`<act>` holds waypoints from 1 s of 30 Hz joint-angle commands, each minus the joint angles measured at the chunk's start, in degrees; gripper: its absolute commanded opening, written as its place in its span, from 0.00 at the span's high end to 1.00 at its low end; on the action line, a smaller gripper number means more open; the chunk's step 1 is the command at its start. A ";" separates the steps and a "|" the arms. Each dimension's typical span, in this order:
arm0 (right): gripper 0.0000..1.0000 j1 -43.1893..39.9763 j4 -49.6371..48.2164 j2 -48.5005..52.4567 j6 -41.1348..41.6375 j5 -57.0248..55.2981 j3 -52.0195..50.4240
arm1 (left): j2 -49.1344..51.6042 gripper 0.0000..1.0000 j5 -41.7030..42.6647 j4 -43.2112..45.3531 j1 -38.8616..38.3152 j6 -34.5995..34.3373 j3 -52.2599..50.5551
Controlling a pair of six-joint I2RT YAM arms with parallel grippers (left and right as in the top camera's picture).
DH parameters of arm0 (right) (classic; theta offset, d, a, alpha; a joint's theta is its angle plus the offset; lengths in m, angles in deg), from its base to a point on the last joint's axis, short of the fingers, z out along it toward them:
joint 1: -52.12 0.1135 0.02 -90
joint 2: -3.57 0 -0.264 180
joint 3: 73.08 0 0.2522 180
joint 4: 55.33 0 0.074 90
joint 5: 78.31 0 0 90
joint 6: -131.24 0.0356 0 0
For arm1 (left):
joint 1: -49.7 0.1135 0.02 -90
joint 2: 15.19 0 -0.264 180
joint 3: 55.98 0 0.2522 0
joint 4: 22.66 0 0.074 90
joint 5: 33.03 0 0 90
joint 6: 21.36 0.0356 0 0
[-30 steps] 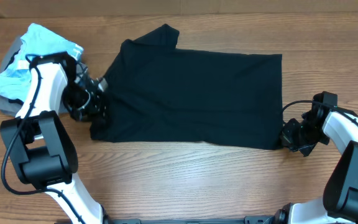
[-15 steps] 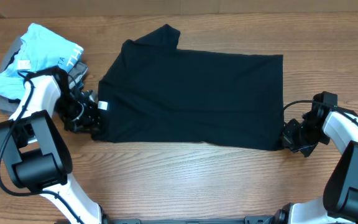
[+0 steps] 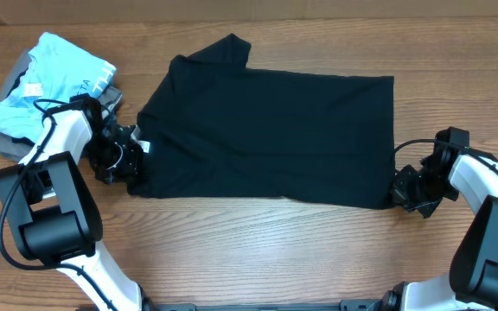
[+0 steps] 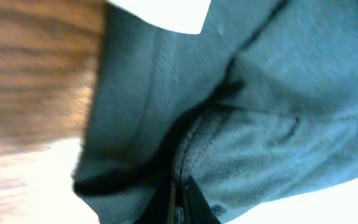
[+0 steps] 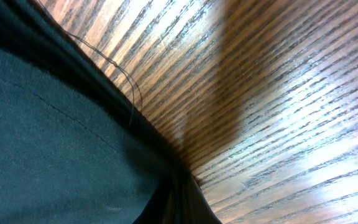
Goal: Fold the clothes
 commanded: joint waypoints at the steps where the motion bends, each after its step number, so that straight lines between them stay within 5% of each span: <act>1: 0.96 -0.55 0.07 0.17 0.52 -4.17 0.28 | -1.75 0.96 -3.91 2.16 -0.15 0.50 -0.24; 13: 0.96 -0.55 0.59 0.17 0.50 -7.63 0.28 | -1.79 0.96 -8.02 1.09 -0.11 -1.05 4.31; 15: 0.96 -0.55 0.66 0.17 0.50 -7.63 0.28 | -1.81 0.83 -6.69 -0.63 -0.11 -1.18 6.27; 21: 0.92 -0.55 1.05 0.17 0.50 -7.63 0.28 | -1.81 0.66 -6.10 -7.78 -0.11 -1.18 10.14; 30: 0.91 -0.55 1.40 0.17 0.50 -7.61 0.28 | -1.81 0.62 -4.52 -9.81 -0.13 -1.20 6.36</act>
